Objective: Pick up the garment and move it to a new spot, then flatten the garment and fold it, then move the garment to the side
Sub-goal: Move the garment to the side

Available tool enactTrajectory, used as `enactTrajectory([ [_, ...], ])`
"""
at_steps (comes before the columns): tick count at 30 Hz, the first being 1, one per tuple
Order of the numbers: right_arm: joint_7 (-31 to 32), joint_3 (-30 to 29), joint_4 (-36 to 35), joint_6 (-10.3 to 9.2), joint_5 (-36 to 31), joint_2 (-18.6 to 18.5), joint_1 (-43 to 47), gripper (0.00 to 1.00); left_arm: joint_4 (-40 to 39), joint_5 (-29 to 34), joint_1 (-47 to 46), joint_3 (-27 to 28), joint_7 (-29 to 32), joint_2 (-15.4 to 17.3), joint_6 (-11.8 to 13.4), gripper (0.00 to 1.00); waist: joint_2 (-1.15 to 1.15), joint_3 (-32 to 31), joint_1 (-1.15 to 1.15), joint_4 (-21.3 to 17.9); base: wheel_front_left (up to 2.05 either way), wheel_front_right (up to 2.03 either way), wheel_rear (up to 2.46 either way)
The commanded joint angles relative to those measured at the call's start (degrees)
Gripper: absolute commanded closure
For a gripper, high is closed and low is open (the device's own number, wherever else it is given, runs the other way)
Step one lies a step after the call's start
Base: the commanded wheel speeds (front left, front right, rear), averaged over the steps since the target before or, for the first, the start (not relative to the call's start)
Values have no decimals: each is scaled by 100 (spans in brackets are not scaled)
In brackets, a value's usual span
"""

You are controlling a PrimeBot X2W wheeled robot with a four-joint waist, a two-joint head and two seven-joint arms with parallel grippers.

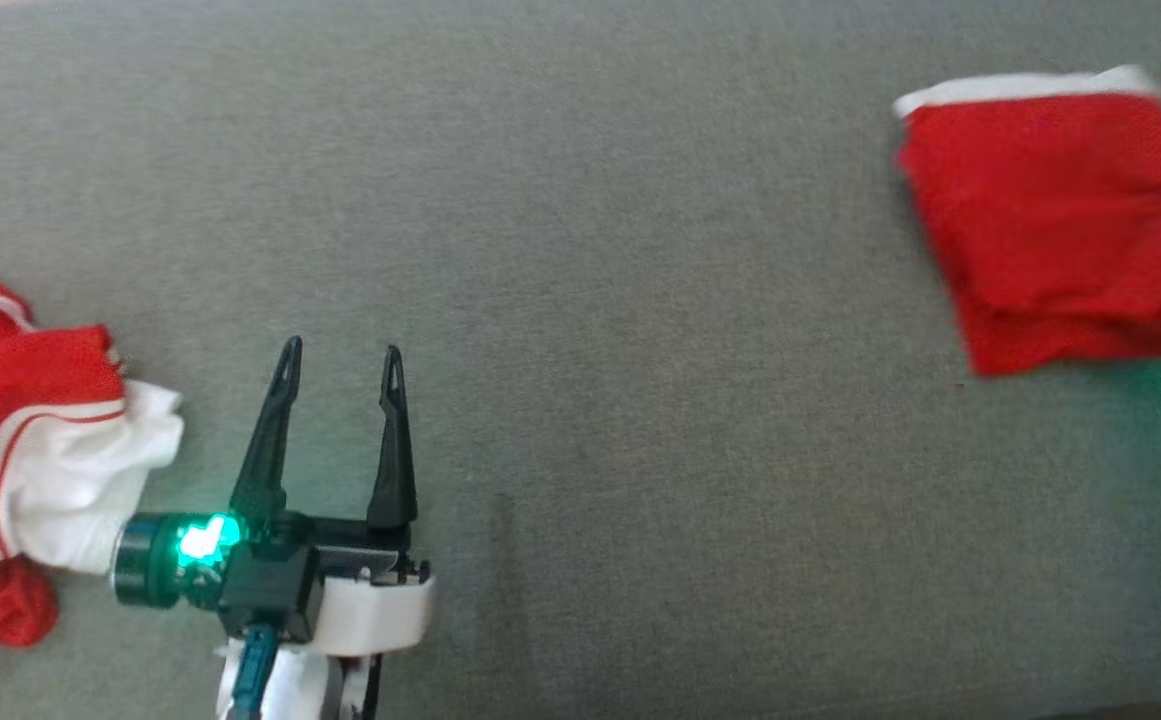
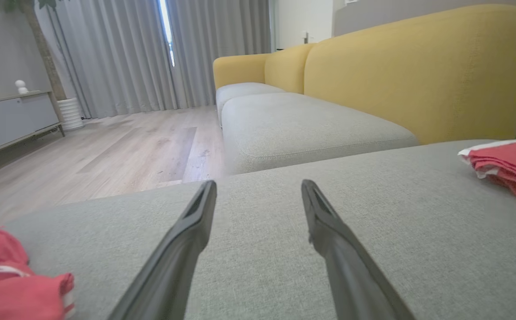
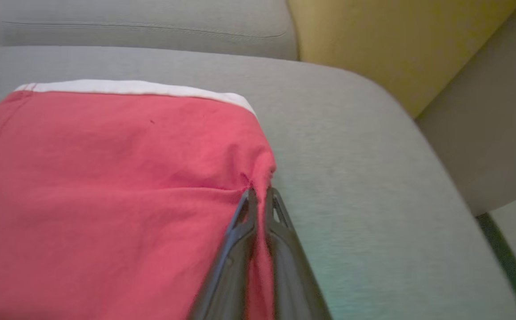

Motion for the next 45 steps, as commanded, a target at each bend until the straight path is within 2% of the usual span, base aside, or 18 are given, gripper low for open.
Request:
enactTrajectory([
  [1,-47,5,-113,20,-46,-213,-92,100,-202,52,-132,170,-29,70,-6,0,0,155,-1,-136,0,0,0],
  [8,-29,-475,-96,20,-521,-871,-355,100,-258,105,-312,134,-29,190,-32,0,0,426,-1,-267,0,0,0],
  [11,-38,-612,-47,20,-752,-948,-400,100,-236,105,-353,94,-29,198,-30,0,0,427,-1,-262,0,0,0],
  [12,-146,-692,-49,20,-931,-977,-426,0,-219,102,-362,75,-29,194,-29,0,0,410,-1,-252,0,0,0],
  [14,-341,-854,-16,20,-1392,-981,-427,0,-176,79,-373,32,-29,175,-28,0,0,327,-1,-217,0,0,0],
  [17,-657,-1244,-30,20,-1989,-688,-389,0,-111,31,-329,3,-29,138,10,0,0,117,-1,-163,0,0,0],
  [22,-885,-1550,-324,20,-2574,273,-23,0,11,-57,-98,25,-29,99,102,0,0,-411,-1,-106,0,0,0],
  [27,-1029,-1178,-712,20,-2339,1249,615,0,209,-238,233,119,-29,31,196,0,0,-1036,-1,-55,0,0,0],
  [32,-1395,-383,-820,20,-1749,1843,1388,0,486,-396,564,161,-29,-27,202,0,0,-1659,-1,59,0,0,0],
  [37,-1585,6,-974,20,-1217,2230,2103,0,587,-542,856,246,-29,-77,239,0,0,-2051,-1,239,0,0,0],
  [41,-1597,-75,-1809,20,-1125,2423,2578,0,535,-492,1029,317,-29,-92,268,0,0,-2199,-1,389,0,0,0],
  [42,-1597,-75,-1809,20,-1125,2423,2578,0,535,-492,1029,317,-29,-92,268,0,0,-2199,-1,389,0,0,0],
  [45,-1598,-112,-2451,20,-1310,2504,2974,0,430,-513,1138,393,-29,-100,219,0,0,-2277,-1,484,0,0,0],
])
